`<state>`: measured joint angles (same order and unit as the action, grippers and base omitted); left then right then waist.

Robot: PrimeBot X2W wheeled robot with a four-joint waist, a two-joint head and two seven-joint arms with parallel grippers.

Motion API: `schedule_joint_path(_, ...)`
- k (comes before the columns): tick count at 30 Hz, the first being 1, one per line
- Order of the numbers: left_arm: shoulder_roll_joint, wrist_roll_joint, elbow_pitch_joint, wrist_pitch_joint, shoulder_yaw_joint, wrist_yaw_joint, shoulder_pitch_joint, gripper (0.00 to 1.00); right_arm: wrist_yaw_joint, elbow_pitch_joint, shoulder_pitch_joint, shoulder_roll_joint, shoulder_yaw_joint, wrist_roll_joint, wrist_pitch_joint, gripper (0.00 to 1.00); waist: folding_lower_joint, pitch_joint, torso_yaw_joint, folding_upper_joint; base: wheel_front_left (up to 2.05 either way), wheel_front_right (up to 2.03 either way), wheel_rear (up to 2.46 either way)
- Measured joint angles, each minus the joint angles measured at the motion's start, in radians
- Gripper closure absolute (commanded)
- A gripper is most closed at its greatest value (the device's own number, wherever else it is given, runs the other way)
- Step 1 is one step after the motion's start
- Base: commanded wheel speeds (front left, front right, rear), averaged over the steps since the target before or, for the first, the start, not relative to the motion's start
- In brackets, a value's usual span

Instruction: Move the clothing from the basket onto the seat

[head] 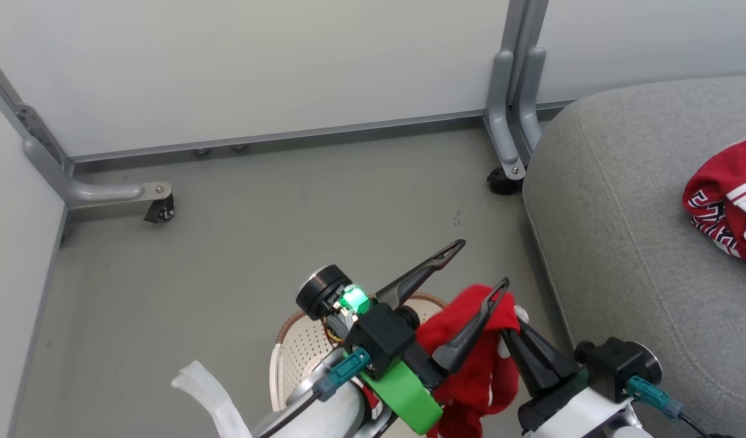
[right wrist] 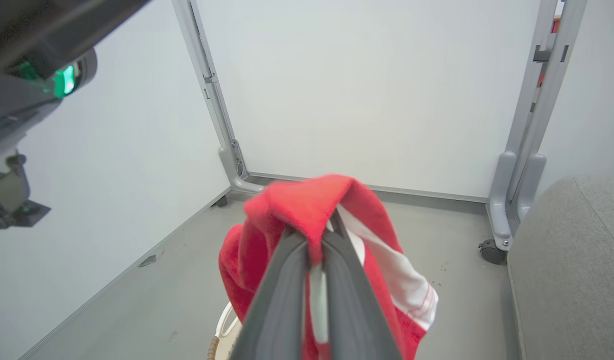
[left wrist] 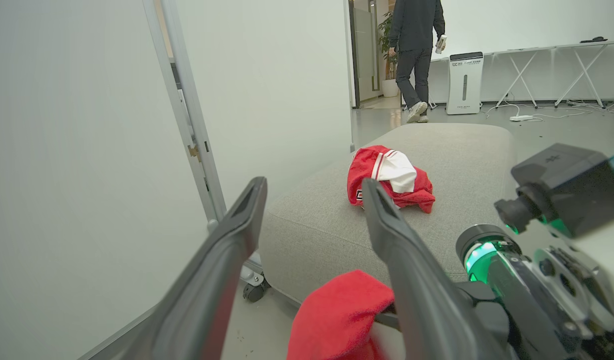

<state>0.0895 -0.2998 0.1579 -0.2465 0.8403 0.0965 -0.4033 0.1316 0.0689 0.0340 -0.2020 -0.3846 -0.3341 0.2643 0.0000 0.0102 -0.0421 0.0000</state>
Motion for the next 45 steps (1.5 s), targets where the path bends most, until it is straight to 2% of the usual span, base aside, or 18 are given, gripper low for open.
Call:
schedule_joint_path(11, 0.017, -0.009, 0.003, 0.008, 0.006, -0.006, -0.001, 0.0, 0.0, -0.002, 0.0, 0.008, 0.001, 0.0, 0.0, 1.0, 0.0, 0.01, -0.014, 0.0, 0.0, 0.0, 0.0)
schedule_joint_path(21, 0.063, -0.021, 0.017, 0.007, 0.002, -0.019, 0.026, 0.0, 0.0, -0.025, 0.019, 0.009, 0.036, 0.004, -0.001, 1.0, 0.0, 0.032, -0.072, 0.0, 0.0, 0.0, 0.0)
schedule_joint_path(34, 0.167, -0.012, 0.01, -0.002, -0.028, -0.04, 0.056, 0.0, 0.0, -0.087, 0.029, 0.027, 0.107, 0.027, -0.001, 1.0, 0.0001, 0.102, -0.223, 0.0, 0.0, 0.0, 0.0)
schedule_joint_path(45, 0.22, -0.007, -0.013, 0.018, -0.015, -0.035, 0.06, 0.0, 0.0, -0.146, 0.005, 0.085, 0.15, 0.043, -0.001, 1.0, 0.0001, 0.178, -0.391, 0.0, 0.0, 0.0, 0.0)
